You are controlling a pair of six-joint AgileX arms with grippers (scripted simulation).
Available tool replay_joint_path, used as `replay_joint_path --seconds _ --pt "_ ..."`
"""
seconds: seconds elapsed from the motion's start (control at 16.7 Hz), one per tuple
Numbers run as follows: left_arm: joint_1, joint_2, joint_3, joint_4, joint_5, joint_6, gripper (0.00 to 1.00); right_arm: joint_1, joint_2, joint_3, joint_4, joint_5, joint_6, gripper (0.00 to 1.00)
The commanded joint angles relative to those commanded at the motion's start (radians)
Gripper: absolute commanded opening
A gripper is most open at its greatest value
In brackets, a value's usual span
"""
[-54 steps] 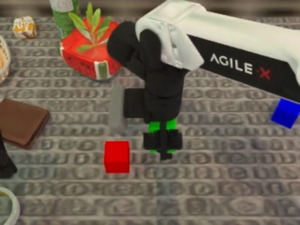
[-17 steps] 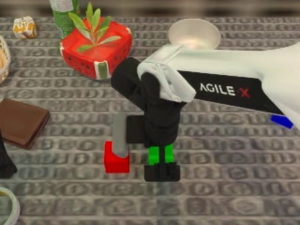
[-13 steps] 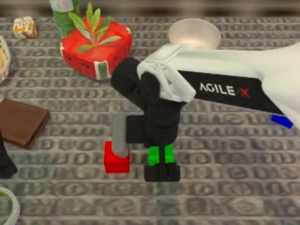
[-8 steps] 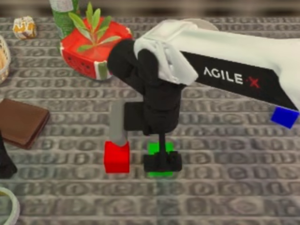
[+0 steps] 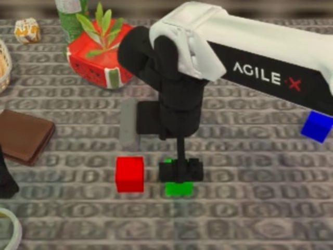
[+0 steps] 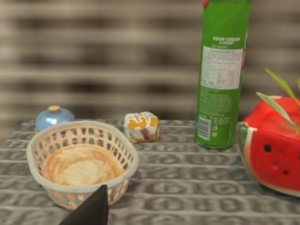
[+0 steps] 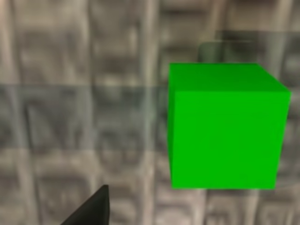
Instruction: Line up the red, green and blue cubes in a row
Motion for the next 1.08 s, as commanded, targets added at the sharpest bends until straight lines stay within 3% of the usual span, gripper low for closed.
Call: replay_joint_path --seconds 0.12,0.3,0.66,0.78,1.08 --pt "0.0 0.0 0.0 0.0 0.0 0.0 1.0 -0.034 -0.004 -0.007 0.005 0.0 -0.01 1.0" --pt "0.0 0.0 0.0 0.0 0.0 0.0 1.0 -0.159 -0.017 -0.033 0.02 0.002 -0.04 1.0" --pt "0.0 0.0 0.0 0.0 0.0 0.0 1.0 -0.561 -0.047 -0.118 0.056 0.005 -0.121 1.0" --pt "0.0 0.0 0.0 0.0 0.0 0.0 1.0 -0.657 -0.06 -0.14 0.069 0.006 -0.144 1.0" --pt "0.0 0.0 0.0 0.0 0.0 0.0 1.0 -0.724 -0.072 -0.156 0.082 0.005 -0.163 1.0"
